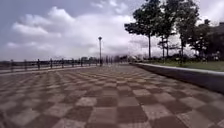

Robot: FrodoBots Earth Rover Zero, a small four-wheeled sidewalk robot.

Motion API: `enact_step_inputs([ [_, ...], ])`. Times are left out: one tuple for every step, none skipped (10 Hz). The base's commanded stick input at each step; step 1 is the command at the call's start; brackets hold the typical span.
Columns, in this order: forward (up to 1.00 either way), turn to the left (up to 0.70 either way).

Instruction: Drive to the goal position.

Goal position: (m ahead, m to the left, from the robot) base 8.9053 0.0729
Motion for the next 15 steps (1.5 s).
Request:
enact_step_inputs([
  [0.85,-0.13],
  [0.85,-0.34],
  [0.85,0.0],
  [0.85,0.0],
  [0.85,0.0],
  [0.85,0.0],
  [0.85,0.0],
  [0.85,0.0],
  [0.85,0.0],
  [0.85,0.0],
  [0.85,0.0],
  [0.85,0.0],
  [0.85,0.0],
  [0.85,0.0],
  [0.85,0.0],
])
